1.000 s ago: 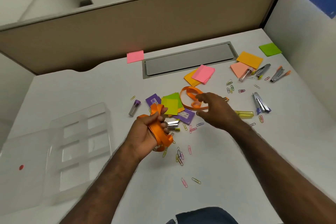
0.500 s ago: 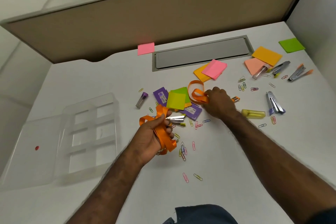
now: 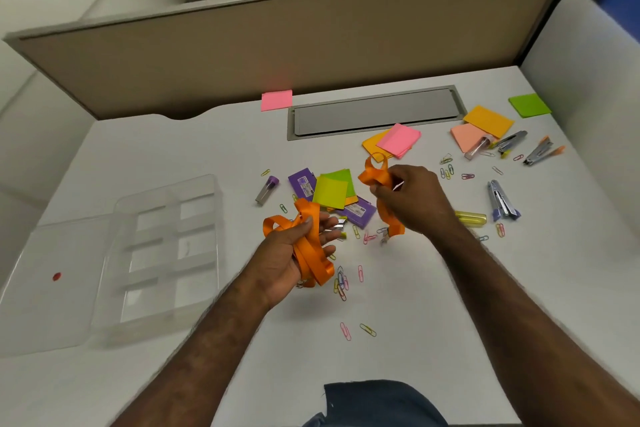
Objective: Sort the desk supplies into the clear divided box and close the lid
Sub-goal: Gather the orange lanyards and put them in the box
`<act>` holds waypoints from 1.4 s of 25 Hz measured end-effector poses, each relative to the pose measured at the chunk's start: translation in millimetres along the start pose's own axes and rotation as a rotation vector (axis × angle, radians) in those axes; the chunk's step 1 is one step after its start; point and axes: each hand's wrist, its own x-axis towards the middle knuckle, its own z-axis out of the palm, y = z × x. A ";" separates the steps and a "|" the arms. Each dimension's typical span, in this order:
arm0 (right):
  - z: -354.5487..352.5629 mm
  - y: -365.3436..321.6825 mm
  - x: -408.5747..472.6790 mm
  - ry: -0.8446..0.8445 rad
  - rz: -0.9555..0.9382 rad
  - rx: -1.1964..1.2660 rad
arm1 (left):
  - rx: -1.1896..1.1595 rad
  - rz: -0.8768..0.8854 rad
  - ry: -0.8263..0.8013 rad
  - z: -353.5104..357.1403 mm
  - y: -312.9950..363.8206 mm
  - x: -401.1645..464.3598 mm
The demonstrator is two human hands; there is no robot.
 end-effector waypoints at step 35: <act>86.8 -249.3 -141.8 -0.731 -0.465 -0.190 | 0.863 -0.002 -0.480 -188.8 91.9 -141.3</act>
